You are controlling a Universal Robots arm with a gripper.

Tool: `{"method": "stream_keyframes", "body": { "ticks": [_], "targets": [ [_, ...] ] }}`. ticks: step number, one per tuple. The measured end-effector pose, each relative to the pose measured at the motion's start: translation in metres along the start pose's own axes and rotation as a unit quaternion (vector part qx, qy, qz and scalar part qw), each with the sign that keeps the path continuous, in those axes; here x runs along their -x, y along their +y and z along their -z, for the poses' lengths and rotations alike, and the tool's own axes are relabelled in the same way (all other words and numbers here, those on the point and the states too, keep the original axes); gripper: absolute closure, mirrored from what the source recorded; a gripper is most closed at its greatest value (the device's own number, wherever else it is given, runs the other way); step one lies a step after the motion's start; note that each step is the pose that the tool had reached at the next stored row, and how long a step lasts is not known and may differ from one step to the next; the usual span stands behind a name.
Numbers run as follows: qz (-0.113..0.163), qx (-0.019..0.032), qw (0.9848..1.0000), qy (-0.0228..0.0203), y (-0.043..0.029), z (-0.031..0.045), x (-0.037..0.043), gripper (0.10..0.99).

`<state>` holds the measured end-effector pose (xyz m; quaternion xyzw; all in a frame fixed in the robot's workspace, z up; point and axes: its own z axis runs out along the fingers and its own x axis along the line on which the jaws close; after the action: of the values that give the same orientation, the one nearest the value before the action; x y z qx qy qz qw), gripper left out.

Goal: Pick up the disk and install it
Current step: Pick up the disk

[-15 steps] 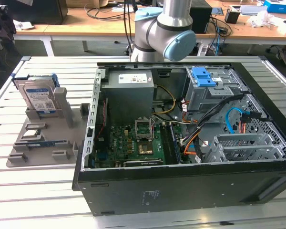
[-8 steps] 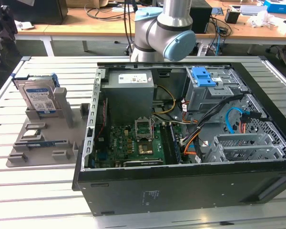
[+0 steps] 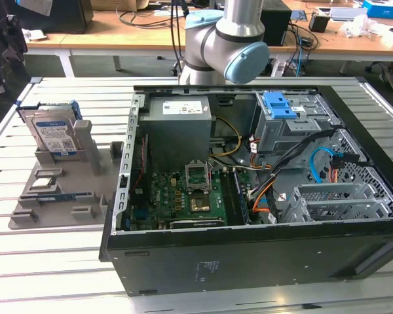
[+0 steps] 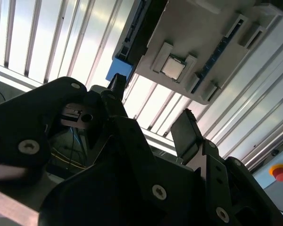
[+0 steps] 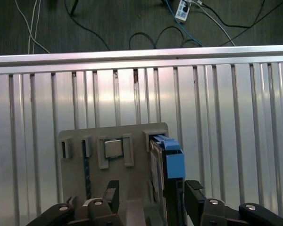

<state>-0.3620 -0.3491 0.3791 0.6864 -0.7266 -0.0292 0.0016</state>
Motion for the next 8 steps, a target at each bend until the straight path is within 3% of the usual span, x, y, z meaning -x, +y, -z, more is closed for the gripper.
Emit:
{"method": "stream_keyframes", "body": {
  "ticks": [8],
  "targets": [
    [0.000,0.0001,1.0000,0.0000,-0.0017,-0.0170,-0.0002,0.424]
  ]
}}
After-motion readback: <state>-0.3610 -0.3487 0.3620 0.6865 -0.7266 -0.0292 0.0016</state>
